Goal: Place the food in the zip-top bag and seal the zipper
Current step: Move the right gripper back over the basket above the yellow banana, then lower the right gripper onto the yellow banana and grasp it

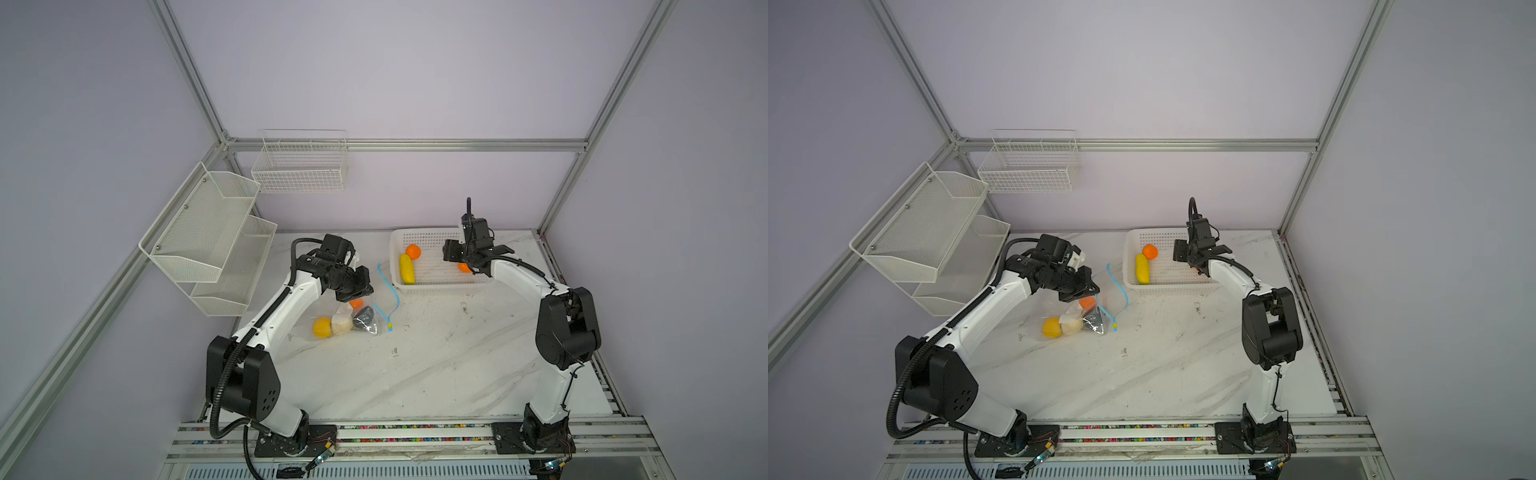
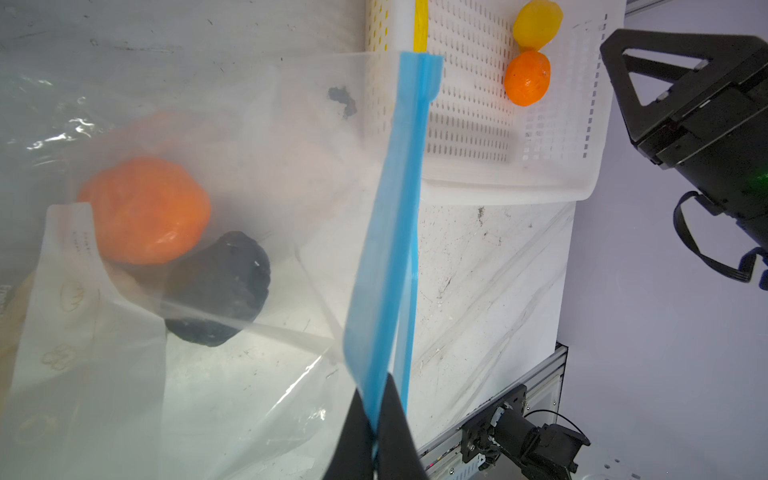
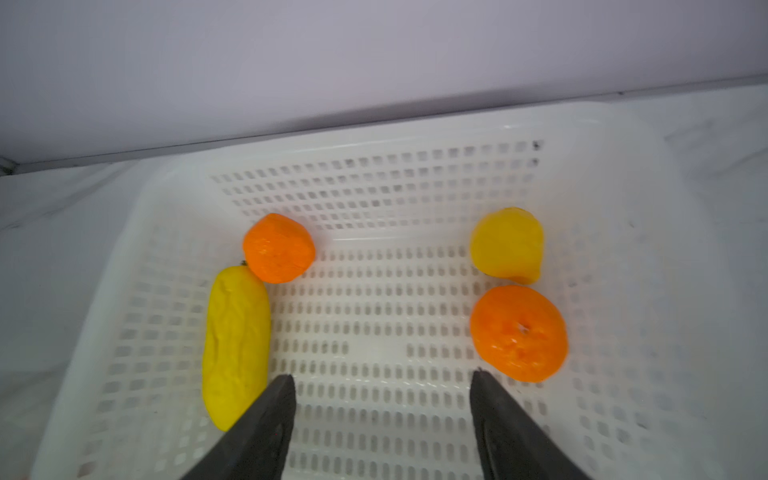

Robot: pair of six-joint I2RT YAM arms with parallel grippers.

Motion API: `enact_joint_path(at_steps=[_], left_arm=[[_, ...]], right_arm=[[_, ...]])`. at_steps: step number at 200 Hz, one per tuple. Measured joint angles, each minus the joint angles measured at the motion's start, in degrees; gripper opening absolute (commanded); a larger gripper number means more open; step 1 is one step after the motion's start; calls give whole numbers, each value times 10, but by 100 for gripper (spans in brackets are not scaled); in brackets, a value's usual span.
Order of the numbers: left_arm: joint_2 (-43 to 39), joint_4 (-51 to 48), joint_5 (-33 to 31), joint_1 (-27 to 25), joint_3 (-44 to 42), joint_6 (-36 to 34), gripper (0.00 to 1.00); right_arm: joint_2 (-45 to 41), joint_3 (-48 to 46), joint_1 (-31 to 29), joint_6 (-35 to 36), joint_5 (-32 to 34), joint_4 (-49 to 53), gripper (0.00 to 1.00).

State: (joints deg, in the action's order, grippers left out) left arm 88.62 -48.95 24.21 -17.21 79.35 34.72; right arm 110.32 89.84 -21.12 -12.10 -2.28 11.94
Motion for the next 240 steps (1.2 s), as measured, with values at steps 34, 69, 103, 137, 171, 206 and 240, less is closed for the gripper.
enact_joint_path(at_steps=[34,69,103,137,171,206,240], left_arm=[[0,0,1,0,1,0,0],[2,0,1,0,1,0,0],[9,0,3,0,1,-1,0],[18,0,10,2,1,-6,0],[19,0,12,3,1,-14,0],[24,1,14,3,1,-14,0],[24,1,14,3,1,-14,0]], right_arm=[[62,66,-44,2,-37,-9,69],[120,99,-63,3,-63,-3,69],[158,118,-75,2,-69,5,69],[192,144,-83,2,-63,9,69],[228,174,-86,2,-59,14,68],[252,193,-85,0,-52,23,67],[267,197,-85,-3,-47,25,64]])
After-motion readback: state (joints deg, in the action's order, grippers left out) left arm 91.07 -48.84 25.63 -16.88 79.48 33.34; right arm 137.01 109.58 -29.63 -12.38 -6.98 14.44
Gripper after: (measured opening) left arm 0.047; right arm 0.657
